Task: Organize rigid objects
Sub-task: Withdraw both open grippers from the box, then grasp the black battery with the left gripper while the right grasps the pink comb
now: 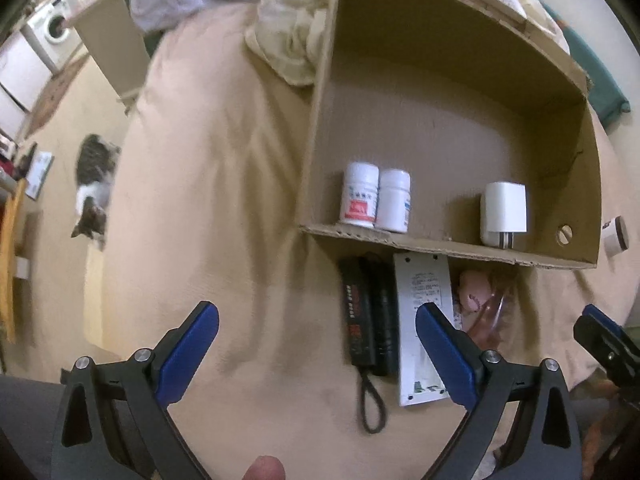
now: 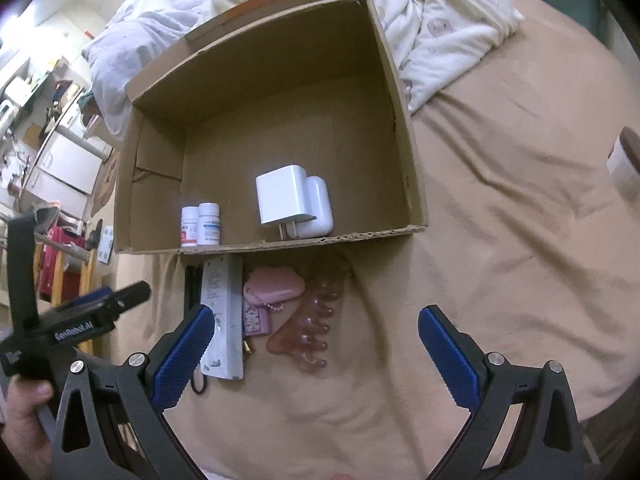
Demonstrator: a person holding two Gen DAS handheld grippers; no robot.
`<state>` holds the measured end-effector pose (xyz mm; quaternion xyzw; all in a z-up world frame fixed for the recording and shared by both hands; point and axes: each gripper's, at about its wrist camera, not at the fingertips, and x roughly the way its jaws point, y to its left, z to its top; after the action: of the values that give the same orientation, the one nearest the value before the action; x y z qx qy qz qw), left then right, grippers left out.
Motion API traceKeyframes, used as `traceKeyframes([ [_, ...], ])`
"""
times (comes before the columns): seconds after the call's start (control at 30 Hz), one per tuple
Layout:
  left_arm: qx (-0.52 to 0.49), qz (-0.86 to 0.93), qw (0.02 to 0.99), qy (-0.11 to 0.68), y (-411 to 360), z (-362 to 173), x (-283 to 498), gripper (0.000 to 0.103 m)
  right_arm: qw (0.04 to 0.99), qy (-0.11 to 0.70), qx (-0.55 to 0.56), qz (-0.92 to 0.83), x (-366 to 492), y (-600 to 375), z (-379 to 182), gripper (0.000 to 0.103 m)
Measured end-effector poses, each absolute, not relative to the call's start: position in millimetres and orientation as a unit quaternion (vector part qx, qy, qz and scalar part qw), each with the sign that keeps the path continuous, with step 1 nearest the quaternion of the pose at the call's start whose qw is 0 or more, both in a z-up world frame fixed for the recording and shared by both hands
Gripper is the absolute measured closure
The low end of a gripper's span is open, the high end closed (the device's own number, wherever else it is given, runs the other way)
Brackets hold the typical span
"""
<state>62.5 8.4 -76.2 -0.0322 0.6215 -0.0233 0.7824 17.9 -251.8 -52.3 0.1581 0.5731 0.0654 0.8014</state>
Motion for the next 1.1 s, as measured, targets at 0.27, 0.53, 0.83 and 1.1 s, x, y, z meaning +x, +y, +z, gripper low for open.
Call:
traceKeyframes([
  [0.27, -0.016, -0.031, 0.747, 0.664, -11.4, -115.8, 74.3, 0.045, 0.792, 0.582, 0.171, 0.068, 27.4, -244.9, -59.1, 0.0],
  [0.53, -0.057, -0.058, 0.731, 0.678, -13.2, -124.4, 80.1, 0.091, 0.787, 0.589, 0.169, 0.074, 31.5, -242.2, -63.1, 0.0],
  [0.83, 0.006, -0.013, 0.735, 0.678, -9.4, -128.9, 80.9, 0.097, 0.755, 0.632, 0.162, 0.07, 40.2, -241.1, -88.8, 0.0],
  [1.1, -0.028, -0.019, 0.734, 0.678, -3.4, -126.6, 86.7, 0.092, 0.723, 0.667, -0.07, 0.164, 43.9, -185.6, -96.8, 0.0],
])
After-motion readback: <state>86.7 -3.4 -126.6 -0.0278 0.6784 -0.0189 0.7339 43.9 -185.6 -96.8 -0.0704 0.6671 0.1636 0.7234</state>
